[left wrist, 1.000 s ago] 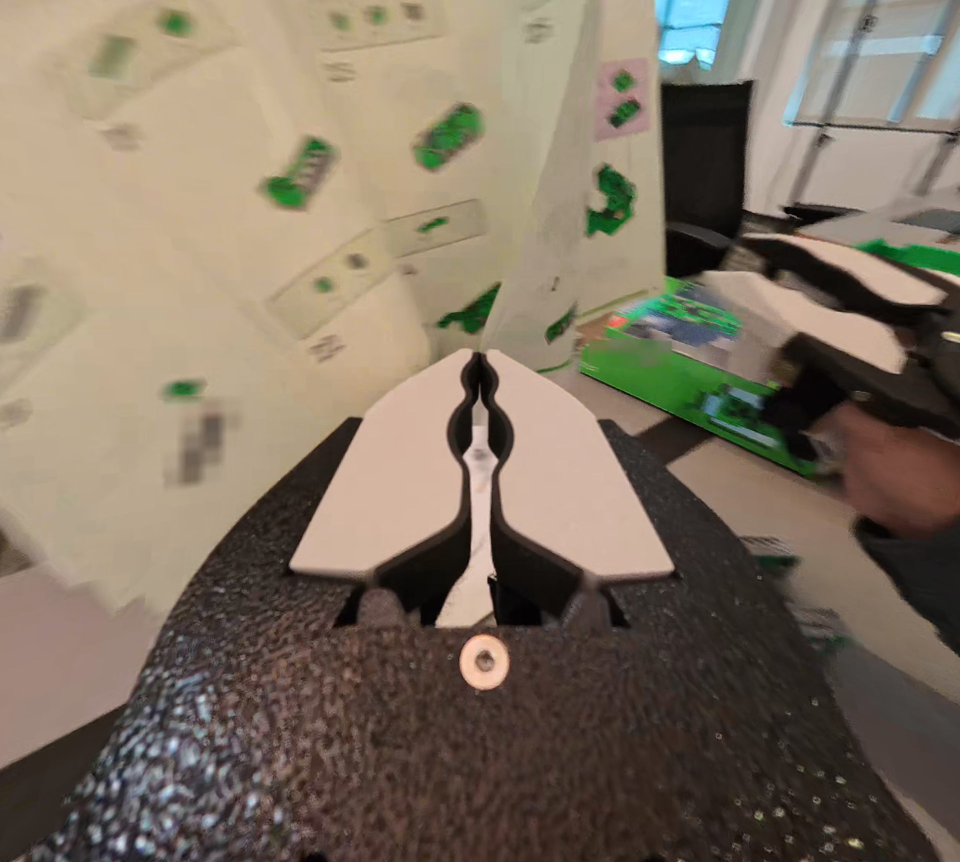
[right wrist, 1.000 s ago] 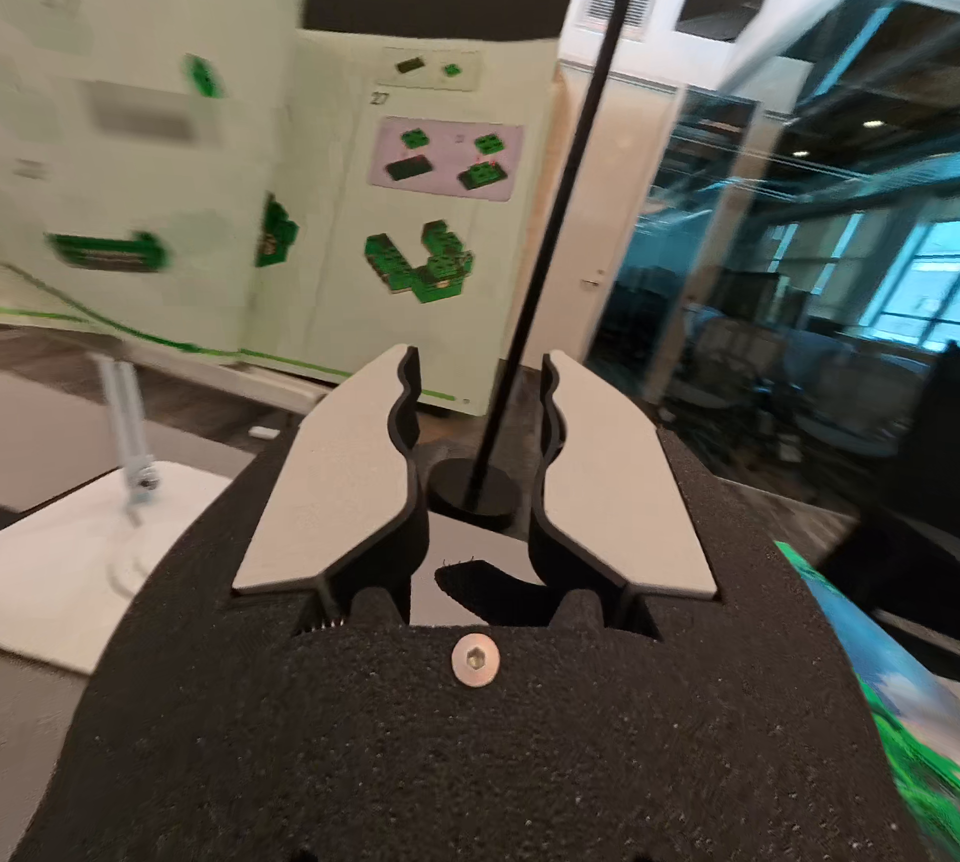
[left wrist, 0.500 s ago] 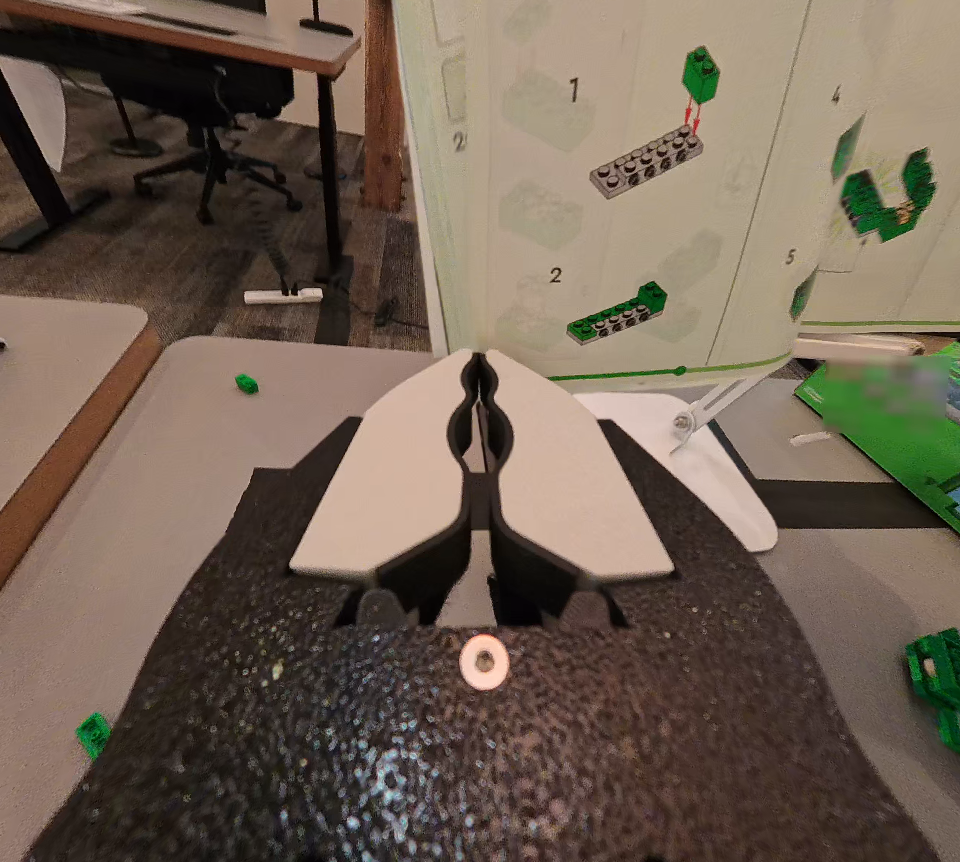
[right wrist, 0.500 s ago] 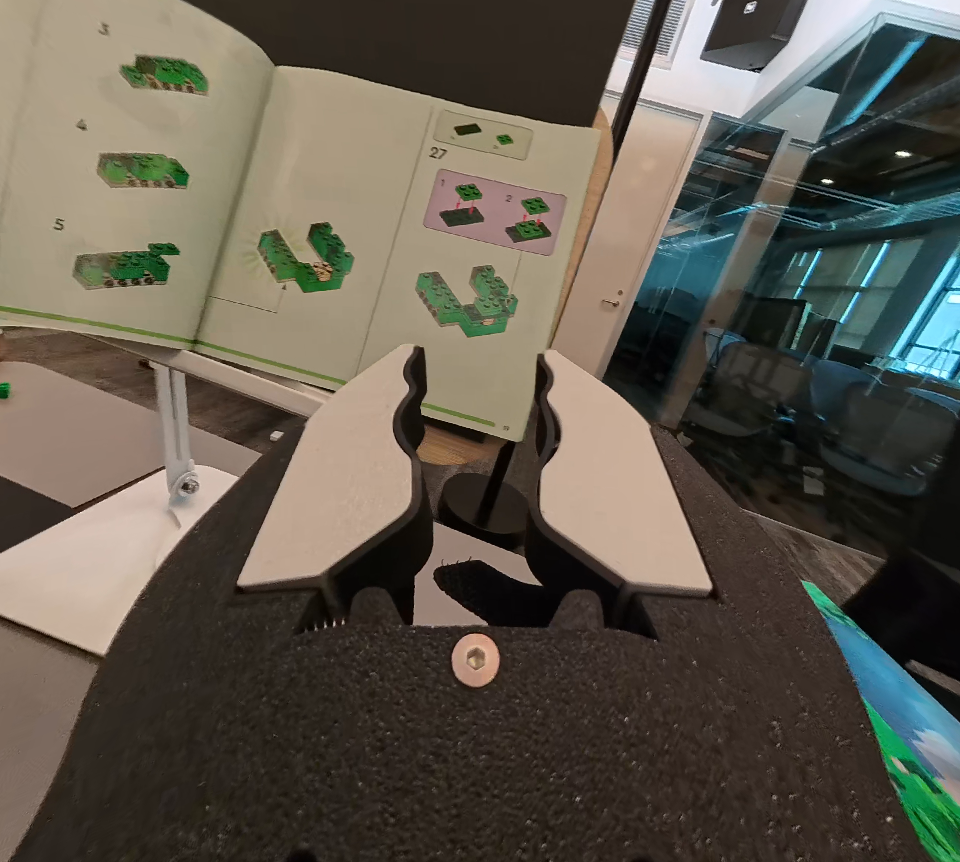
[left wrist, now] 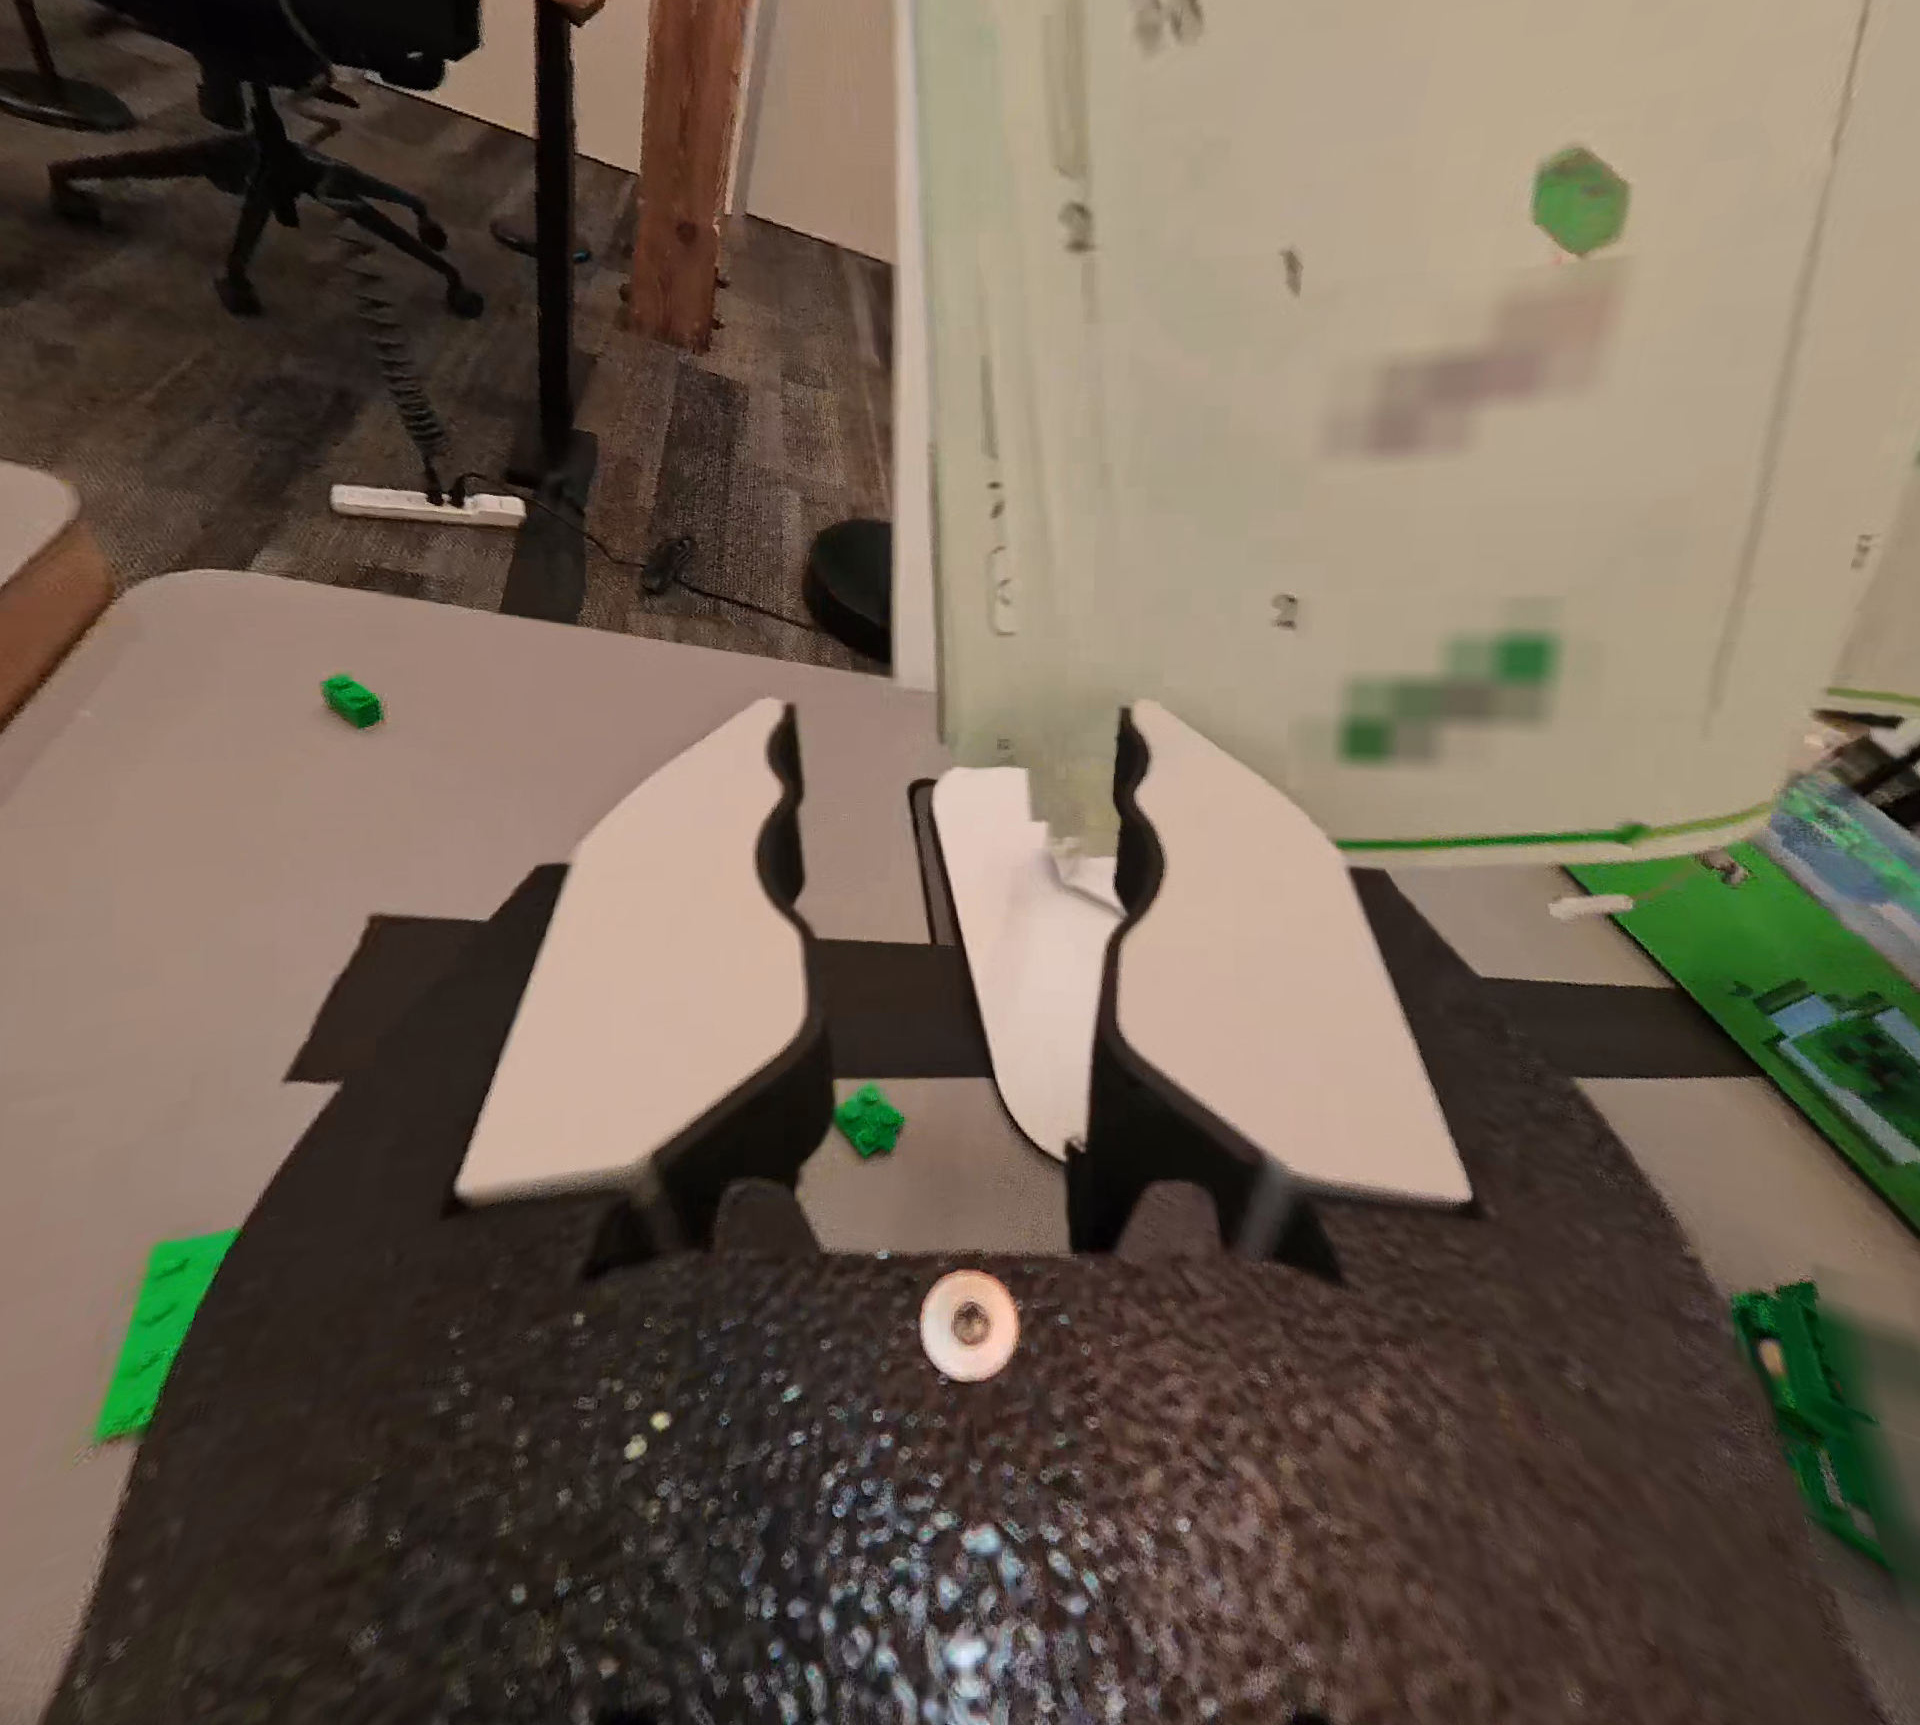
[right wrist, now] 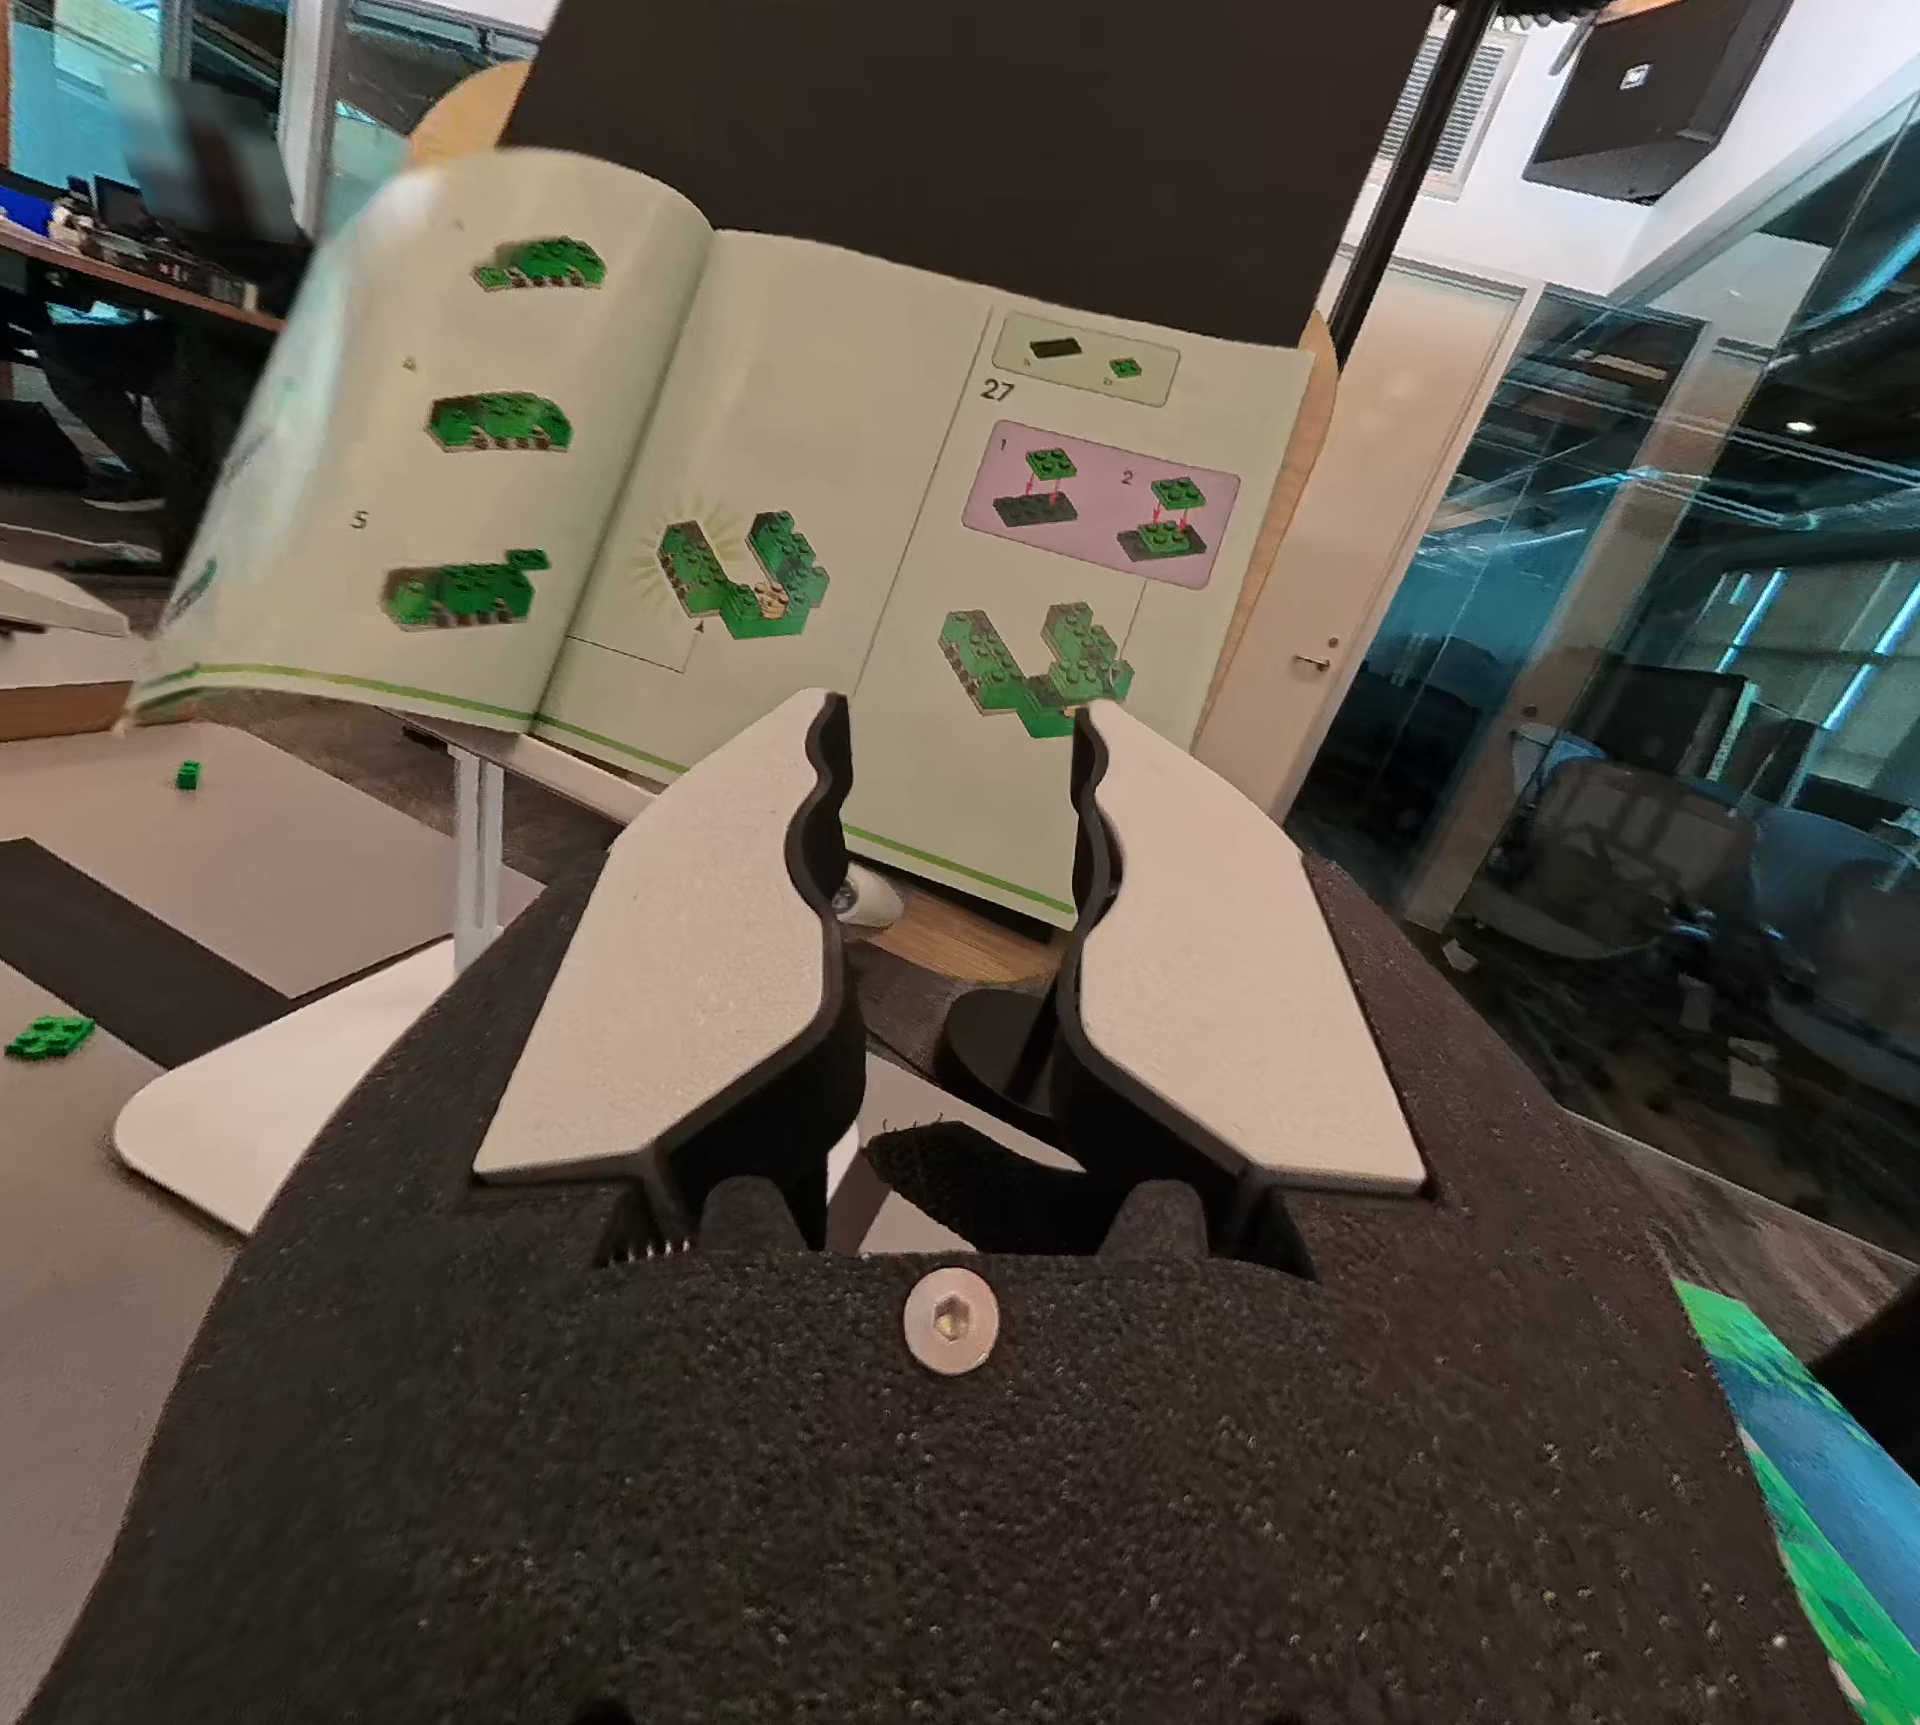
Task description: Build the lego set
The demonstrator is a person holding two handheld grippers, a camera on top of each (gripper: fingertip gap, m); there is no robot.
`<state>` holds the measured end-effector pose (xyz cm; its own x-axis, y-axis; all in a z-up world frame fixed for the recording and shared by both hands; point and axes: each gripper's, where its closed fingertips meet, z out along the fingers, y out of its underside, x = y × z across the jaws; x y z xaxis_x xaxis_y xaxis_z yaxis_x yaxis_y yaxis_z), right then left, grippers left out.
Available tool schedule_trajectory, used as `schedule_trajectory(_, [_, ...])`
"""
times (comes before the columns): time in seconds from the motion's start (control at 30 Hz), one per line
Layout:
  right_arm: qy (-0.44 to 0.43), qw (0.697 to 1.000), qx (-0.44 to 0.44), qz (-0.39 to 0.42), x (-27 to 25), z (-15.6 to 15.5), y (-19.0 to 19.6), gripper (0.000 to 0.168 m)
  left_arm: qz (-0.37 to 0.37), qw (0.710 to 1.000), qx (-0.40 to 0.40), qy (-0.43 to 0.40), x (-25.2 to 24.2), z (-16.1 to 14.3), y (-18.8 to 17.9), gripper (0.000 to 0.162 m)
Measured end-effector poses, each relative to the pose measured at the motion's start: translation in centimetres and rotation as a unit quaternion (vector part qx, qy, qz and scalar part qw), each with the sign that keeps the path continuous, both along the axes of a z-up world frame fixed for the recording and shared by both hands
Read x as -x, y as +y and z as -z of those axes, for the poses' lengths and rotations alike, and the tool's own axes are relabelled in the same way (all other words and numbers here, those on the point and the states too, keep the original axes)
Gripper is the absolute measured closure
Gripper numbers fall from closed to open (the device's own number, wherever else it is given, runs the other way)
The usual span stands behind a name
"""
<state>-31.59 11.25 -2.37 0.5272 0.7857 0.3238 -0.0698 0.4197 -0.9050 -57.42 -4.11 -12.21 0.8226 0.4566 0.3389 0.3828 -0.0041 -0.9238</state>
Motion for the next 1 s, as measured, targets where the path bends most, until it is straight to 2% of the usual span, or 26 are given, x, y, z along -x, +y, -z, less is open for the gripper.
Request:
schedule_trajectory(0.1, [-0.001, 1.000, -0.006, -0.015, 0.2, -0.6, -1.0, 0.128, -0.039, 0.999, -0.029, 0.025, -0.1, -0.7, -3.6, 0.094])
schedule_trajectory(0.17, [-0.003, 1.000, -0.012, -0.029, 0.4, -1.0, -1.9, 0.129, -0.057, 0.996, -0.040, 0.059, -1.3, -1.2, -6.9, 0.094])
schedule_trajectory(0.37, [-0.033, 0.994, -0.020, -0.099, 1.7, -1.9, -6.2, 0.132, -0.184, 0.969, 0.000, 0.167, -4.6, -0.5, -20.5, 0.099])
schedule_trajectory(0.47, [-0.067, 0.987, -0.002, -0.149, 3.0, -0.9, -9.2, 0.133, -0.238, 0.950, 0.032, 0.200, -5.4, 0.6, -26.3, 0.106])
schedule_trajectory(0.53, [-0.094, 0.977, 0.030, -0.191, 4.1, 1.2, -11.6, 0.133, -0.234, 0.947, 0.057, 0.212, -5.8, 1.7, -27.4, 0.109])
schedule_trajectory(0.67, [-0.098, 0.943, 0.111, -0.298, 4.6, 5.3, -17.6, 0.145, -0.189, 0.959, 0.047, 0.208, -6.8, 3.0, -26.2, 0.106])
schedule_trajectory(0.8, [-0.217, 0.922, 0.083, -0.311, 5.7, 11.6, -20.5, 0.142, -0.189, 0.953, 0.027, 0.235, -7.1, 3.3, -25.2, 0.109])
schedule_trajectory(1.0, [-0.351, 0.857, 0.071, -0.371, 10.3, 16.9, -25.0, 0.136, -0.222, 0.954, -0.090, 0.180, -5.0, 2.5, -28.1, 0.109])
